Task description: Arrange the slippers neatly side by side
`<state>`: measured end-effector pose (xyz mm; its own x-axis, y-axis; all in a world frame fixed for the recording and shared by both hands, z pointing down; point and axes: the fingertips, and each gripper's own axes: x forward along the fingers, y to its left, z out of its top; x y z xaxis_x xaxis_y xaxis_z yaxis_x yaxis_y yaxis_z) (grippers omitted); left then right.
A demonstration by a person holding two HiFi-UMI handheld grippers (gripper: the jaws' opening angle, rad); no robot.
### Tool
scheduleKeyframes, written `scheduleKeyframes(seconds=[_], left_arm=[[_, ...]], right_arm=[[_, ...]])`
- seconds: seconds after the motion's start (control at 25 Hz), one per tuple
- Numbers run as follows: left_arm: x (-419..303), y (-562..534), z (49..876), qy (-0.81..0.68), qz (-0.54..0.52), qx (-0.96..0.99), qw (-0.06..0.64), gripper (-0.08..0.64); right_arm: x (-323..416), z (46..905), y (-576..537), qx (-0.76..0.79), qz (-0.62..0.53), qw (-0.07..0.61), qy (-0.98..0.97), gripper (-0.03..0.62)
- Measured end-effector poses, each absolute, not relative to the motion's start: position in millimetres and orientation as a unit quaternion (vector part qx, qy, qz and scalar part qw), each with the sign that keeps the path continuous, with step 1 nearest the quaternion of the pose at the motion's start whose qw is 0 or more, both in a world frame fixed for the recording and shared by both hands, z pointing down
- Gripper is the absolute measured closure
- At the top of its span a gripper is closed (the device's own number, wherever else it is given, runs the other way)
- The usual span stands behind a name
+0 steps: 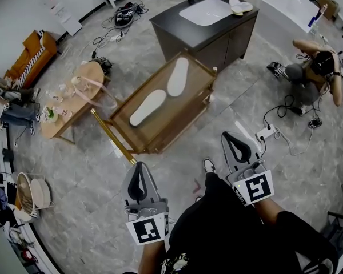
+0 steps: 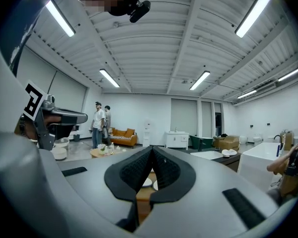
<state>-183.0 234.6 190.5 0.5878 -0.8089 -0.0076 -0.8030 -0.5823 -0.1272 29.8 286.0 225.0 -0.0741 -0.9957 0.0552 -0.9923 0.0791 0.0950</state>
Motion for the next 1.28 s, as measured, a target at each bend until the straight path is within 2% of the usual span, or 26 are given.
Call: scheduleKeyframes(seconds=[0.76, 1.28], left_arm=[[-109, 165, 182, 0.480, -0.038, -0.874, 0.065, 0.560], [-104, 148, 188, 0.509, -0.051, -0.857, 0.057, 0.560]], right_arm=[[100, 225, 199, 0.641, -0.024, 0.043, -0.766, 0.594], [104, 229, 159, 0.604, -0.026, 0.043, -0.795, 0.594]])
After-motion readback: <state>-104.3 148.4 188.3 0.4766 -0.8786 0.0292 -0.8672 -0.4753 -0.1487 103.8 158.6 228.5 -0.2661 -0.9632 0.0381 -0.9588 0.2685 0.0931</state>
